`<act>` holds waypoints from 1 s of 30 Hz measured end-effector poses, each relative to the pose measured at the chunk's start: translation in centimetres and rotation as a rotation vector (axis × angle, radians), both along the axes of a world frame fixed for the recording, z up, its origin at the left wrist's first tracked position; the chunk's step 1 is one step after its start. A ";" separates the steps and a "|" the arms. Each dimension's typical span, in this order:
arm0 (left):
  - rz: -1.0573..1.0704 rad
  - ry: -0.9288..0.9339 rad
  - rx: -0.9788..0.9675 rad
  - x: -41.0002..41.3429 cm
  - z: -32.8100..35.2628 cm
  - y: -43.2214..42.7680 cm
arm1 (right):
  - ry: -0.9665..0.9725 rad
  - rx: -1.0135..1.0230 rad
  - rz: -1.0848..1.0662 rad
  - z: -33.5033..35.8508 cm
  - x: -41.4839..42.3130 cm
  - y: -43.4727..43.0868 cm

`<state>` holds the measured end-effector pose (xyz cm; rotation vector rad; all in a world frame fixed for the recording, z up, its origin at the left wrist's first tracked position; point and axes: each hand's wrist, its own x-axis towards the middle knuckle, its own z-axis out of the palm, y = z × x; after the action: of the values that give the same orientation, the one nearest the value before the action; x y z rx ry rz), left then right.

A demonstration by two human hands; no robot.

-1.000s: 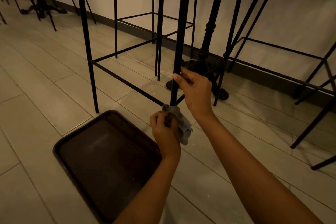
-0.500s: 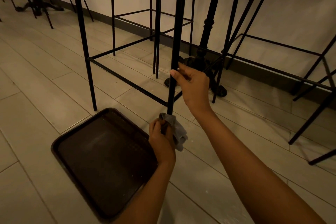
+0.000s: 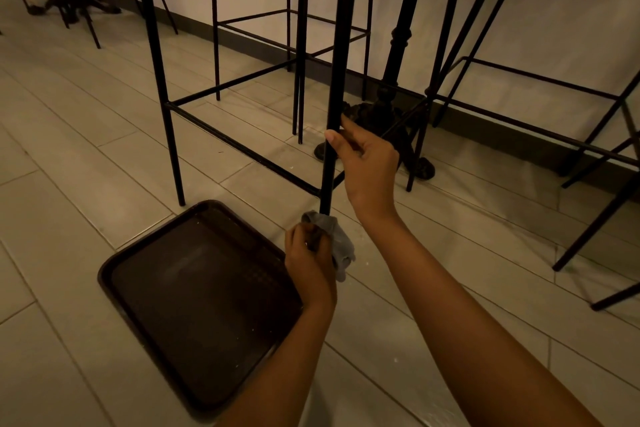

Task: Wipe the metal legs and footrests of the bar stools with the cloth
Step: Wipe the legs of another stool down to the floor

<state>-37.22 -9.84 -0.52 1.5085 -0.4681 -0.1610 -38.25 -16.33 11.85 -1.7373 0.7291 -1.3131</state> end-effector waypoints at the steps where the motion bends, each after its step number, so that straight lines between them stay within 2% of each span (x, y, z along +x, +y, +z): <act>1: 0.004 0.027 -0.001 0.0 0.1 -0.1 | -0.004 0.003 0.002 -0.1 0.0 0.1; 4: 0.030 0.096 -0.038 -0.5 1.0 -0.5 | -0.005 -0.004 0.001 -0.1 0.0 0.1; 8: 0.023 -0.007 -0.031 -0.4 0.8 -0.5 | -0.008 0.003 0.004 -0.1 -0.1 0.2; 11: -0.016 -0.011 0.002 -0.1 -0.5 0.1 | -0.011 -0.002 0.003 -0.2 -0.1 0.1; 16: 0.013 0.284 0.117 -0.3 -1.6 0.4 | -0.005 -0.020 -0.013 -0.1 -0.1 0.1; 18: 0.008 0.297 0.168 -0.1 -1.7 0.3 | 0.007 -0.017 -0.005 -0.2 -0.2 0.1; 21: -0.029 0.233 0.191 0.4 -1.8 0.5 | 0.053 0.001 0.015 -1.6 -0.6 0.5; 26: -0.090 0.145 0.117 0.2 -1.6 1.2 | 0.192 0.004 0.007 -4.3 -1.0 1.0; 30: -0.061 -0.091 0.105 0.2 -1.4 0.6 | 0.201 0.018 -0.035 -4.9 -1.0 0.8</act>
<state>-37.04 -9.22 -1.88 1.6095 -0.5868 -0.1673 -39.22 -15.56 7.00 -1.8672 0.8848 -1.1615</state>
